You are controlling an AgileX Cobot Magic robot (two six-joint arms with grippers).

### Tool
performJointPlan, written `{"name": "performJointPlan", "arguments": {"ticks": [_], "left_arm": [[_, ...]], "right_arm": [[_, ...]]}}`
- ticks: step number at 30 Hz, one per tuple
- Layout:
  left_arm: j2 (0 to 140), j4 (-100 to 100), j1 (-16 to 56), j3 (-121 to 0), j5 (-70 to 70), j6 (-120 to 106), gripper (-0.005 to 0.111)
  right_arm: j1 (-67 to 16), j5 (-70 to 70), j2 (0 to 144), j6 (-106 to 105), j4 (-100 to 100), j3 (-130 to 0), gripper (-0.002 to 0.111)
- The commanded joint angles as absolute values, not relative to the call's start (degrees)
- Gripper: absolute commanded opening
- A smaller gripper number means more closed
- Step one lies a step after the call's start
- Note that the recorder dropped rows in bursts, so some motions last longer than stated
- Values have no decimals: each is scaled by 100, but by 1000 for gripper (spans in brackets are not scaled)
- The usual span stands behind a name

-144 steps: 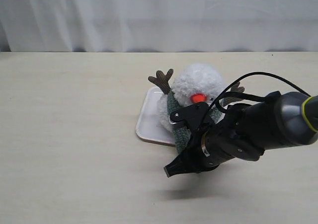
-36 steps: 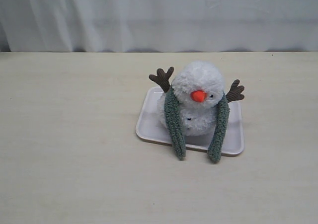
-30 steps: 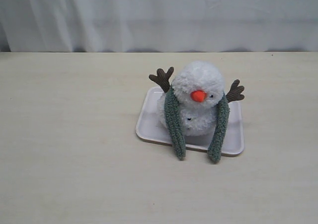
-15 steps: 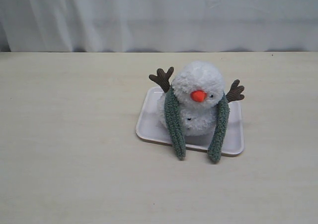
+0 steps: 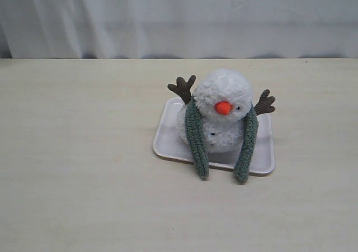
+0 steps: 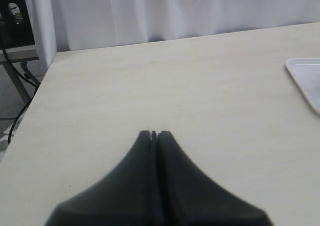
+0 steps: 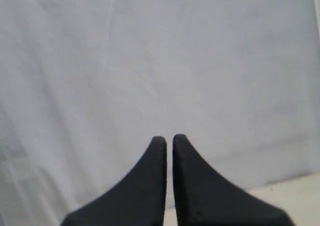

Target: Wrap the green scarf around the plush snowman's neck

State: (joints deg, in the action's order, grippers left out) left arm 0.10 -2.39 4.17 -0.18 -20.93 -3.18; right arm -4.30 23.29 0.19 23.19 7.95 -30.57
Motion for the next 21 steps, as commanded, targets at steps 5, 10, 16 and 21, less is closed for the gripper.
{"name": "performJointPlan", "arguments": {"ticks": [5, 10, 16, 21], "left_arm": [[0, -234, 409, 0, -2029, -312, 0], [0, -234, 409, 0, -2029, -312, 0], [0, -234, 409, 0, -2029, -312, 0], [0, -234, 409, 0, -2029, -312, 0]], "right_arm": [[-405, 187, 0, 2273, 777, -3027, 4], [-405, -783, 0, 2273, 1147, -3027, 4], [-405, -1661, 0, 2273, 1135, -3027, 4], [-405, -1818, 0, 2273, 1135, -3027, 4]]}}
